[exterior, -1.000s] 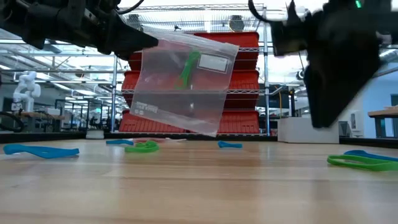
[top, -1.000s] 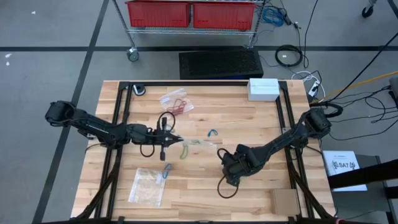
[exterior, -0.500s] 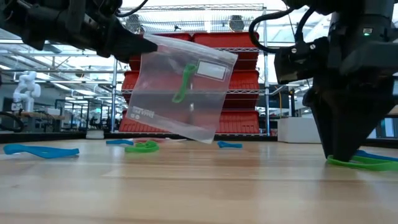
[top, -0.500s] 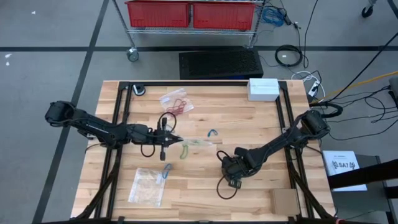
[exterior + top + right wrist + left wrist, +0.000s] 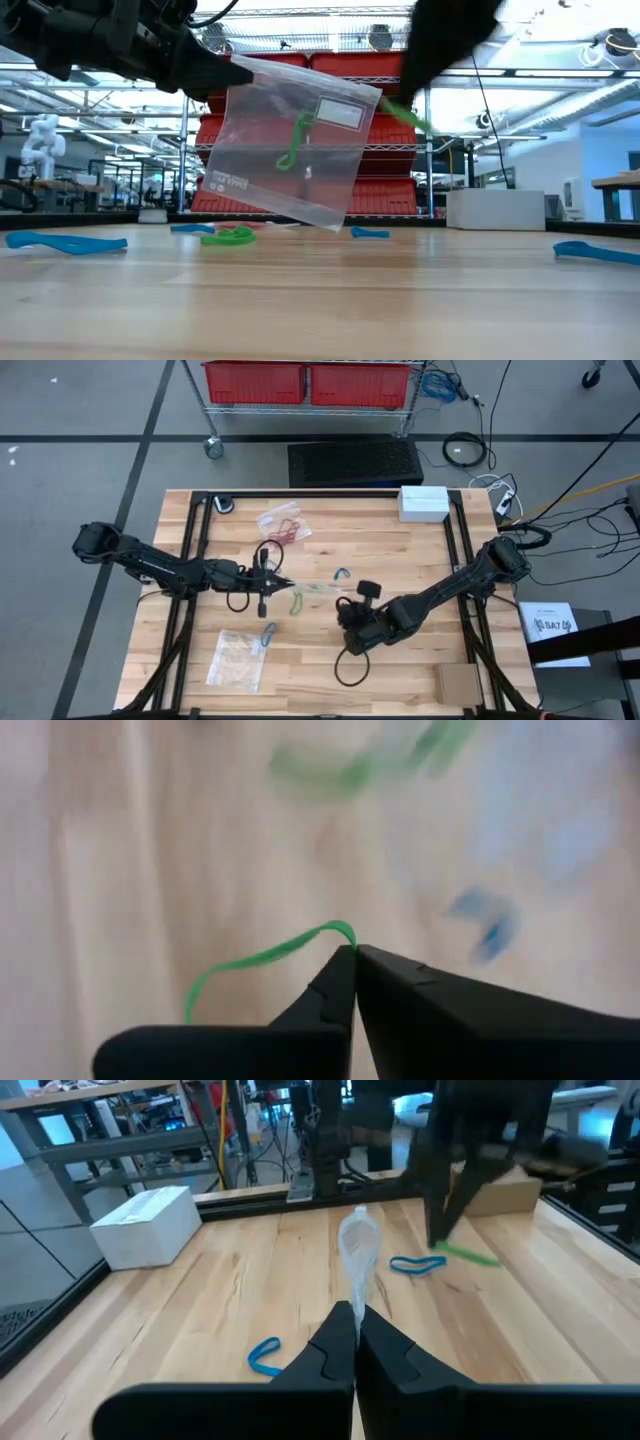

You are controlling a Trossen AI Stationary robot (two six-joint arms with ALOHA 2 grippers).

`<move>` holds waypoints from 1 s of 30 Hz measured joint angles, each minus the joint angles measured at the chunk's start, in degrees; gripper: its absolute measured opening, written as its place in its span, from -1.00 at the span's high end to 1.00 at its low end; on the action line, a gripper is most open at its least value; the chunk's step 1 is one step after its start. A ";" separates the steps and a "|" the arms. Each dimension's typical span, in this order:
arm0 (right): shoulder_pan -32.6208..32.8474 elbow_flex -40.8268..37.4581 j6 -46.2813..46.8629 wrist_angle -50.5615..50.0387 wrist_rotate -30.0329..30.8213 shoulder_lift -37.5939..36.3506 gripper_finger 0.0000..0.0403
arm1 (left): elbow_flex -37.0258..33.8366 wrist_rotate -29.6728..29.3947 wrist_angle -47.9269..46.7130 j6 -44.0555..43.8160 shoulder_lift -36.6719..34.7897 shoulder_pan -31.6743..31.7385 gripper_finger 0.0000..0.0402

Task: Sort rubber bands
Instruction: Put the bottom green rubber band into the zip bag

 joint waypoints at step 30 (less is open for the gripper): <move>-8.41 7.07 -24.70 22.59 32.92 0.00 1.00 | 0.02 -5.43 4.39 -4.40 0.02 0.00 1.00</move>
